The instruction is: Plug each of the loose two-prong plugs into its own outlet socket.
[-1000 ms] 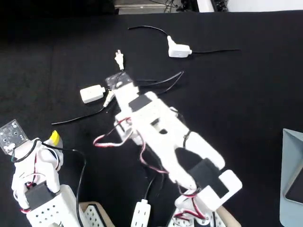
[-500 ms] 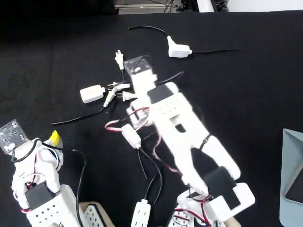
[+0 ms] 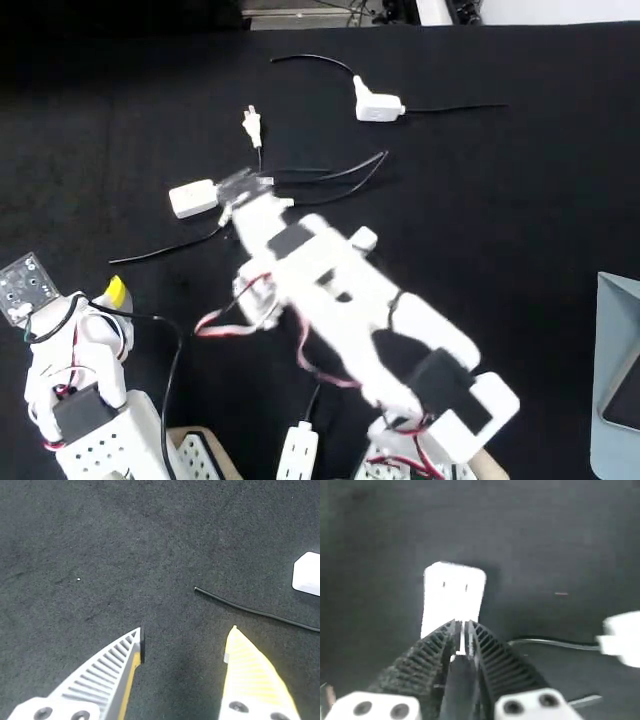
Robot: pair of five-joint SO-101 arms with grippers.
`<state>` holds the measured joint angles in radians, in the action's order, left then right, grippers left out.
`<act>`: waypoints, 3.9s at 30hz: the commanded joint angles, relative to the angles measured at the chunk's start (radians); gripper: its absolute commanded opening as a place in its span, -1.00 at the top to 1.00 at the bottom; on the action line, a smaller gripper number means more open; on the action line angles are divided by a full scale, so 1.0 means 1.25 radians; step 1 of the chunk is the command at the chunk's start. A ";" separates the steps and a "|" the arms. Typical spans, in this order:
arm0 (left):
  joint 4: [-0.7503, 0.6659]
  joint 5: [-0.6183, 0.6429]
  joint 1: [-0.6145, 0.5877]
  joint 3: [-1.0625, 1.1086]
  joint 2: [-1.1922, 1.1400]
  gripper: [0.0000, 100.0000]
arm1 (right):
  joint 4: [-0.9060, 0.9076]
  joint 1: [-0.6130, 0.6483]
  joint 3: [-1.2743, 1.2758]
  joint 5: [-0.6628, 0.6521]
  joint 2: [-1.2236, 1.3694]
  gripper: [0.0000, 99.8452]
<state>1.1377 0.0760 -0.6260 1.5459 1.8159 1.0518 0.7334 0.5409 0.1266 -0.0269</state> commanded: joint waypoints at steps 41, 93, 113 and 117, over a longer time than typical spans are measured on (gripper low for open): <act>-0.017 0.000 -0.007 -0.004 0.002 0.45 | 0.028 0.076 -0.187 0.176 0.180 0.87; -0.018 0.000 -0.003 -0.004 0.002 0.45 | -0.306 -0.184 -0.206 0.484 0.164 0.62; -0.017 0.000 -0.006 -0.004 0.002 0.45 | -0.212 -0.189 -0.501 0.659 0.454 0.60; -0.016 0.000 -0.006 -0.004 0.002 0.45 | -0.212 -0.203 -0.504 0.667 0.467 0.72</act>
<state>1.1377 0.0760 -0.6260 1.5459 1.8159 0.7818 0.5125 -0.0407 0.9429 0.5516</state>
